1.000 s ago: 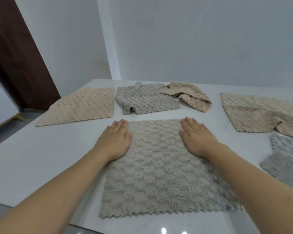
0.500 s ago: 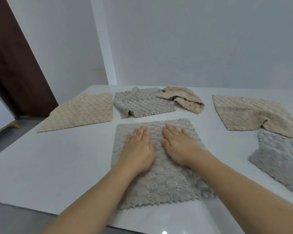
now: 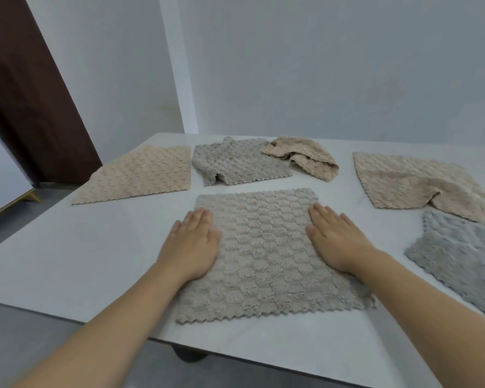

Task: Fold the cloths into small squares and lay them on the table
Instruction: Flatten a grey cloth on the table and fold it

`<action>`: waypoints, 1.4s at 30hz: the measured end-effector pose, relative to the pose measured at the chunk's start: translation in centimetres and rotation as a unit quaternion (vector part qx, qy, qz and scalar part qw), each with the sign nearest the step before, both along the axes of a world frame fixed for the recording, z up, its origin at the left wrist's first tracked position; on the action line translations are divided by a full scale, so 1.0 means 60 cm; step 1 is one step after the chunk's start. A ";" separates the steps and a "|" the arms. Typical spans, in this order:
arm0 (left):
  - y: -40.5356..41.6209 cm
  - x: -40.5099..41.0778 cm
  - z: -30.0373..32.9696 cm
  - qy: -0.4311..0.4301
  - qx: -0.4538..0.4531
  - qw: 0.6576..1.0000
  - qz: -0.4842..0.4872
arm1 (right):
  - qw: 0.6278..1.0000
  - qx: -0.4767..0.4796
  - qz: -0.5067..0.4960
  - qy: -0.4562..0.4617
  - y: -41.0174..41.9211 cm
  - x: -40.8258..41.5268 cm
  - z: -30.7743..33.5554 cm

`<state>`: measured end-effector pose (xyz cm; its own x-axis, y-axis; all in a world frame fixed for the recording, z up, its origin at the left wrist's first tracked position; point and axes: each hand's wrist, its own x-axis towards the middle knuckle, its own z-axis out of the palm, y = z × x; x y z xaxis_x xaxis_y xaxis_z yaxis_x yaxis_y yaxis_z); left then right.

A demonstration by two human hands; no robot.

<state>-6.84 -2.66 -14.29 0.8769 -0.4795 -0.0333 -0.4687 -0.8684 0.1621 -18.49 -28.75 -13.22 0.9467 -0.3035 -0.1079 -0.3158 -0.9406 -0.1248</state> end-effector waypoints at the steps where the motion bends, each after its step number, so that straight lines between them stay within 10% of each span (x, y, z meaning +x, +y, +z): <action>1: 0.012 0.002 0.000 0.005 0.004 1.000 0.003 | 1.000 0.002 -0.003 0.004 -0.003 -0.004 0.000; 7: -0.001 -0.009 0.033 -0.015 0.090 0.995 0.041 | 0.997 -0.054 -0.025 0.049 0.020 0.004 0.034; 14: -0.064 -0.159 0.010 -0.035 -0.037 0.997 -0.057 | 0.997 0.003 0.051 -0.054 0.141 -0.048 0.001; 30: 0.102 -0.091 0.012 0.024 0.078 0.996 0.039 | 0.997 -0.043 -0.046 0.035 0.007 -0.135 0.003; 42: -0.153 0.050 0.060 -0.051 -0.068 0.994 -0.068 | 0.993 -0.029 0.096 -0.054 0.047 0.158 0.039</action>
